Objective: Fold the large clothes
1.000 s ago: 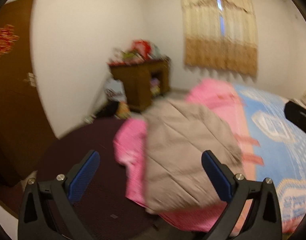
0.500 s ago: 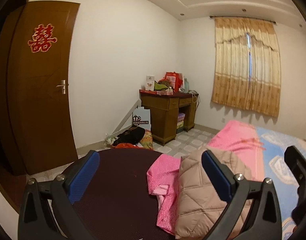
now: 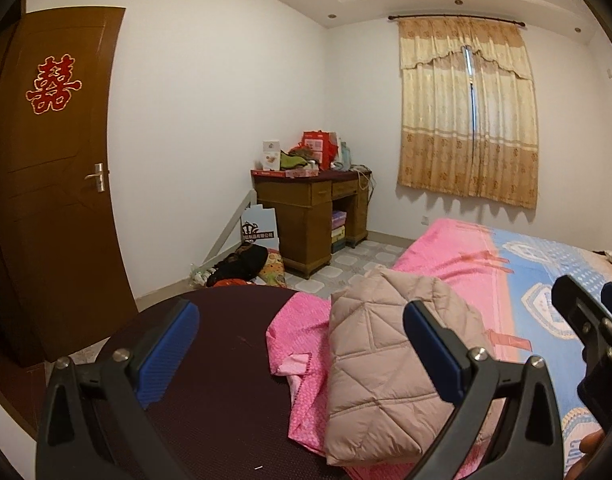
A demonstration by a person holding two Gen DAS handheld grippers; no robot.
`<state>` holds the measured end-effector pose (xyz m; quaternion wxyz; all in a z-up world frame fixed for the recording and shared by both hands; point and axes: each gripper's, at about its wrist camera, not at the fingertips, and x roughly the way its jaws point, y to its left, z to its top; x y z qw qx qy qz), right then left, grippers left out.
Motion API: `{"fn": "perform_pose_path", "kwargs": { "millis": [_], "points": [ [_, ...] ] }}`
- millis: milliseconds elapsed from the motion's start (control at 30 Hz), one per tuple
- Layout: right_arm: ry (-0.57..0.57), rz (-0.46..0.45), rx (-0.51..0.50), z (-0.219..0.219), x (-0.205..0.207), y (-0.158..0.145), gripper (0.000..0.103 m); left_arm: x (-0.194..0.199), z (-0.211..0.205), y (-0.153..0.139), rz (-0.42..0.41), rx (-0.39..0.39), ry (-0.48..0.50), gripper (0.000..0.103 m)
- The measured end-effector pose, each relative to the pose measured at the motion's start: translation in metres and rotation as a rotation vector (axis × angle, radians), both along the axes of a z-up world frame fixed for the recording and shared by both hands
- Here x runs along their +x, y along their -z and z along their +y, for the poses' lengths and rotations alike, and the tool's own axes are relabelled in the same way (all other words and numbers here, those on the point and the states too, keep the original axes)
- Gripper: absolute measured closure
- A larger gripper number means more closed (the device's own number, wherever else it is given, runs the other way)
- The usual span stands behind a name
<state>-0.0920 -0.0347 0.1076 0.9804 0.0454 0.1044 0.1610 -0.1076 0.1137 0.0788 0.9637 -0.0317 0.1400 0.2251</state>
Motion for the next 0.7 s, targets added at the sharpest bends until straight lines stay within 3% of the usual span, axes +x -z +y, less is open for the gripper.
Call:
{"fn": "perform_pose_path", "kwargs": {
  "millis": [700],
  "points": [
    [-0.006, 0.032, 0.013, -0.0043, 0.0083, 0.0098, 0.009, 0.005, -0.0089, 0.0038, 0.025, 0.002, 0.01, 0.0]
  ]
}}
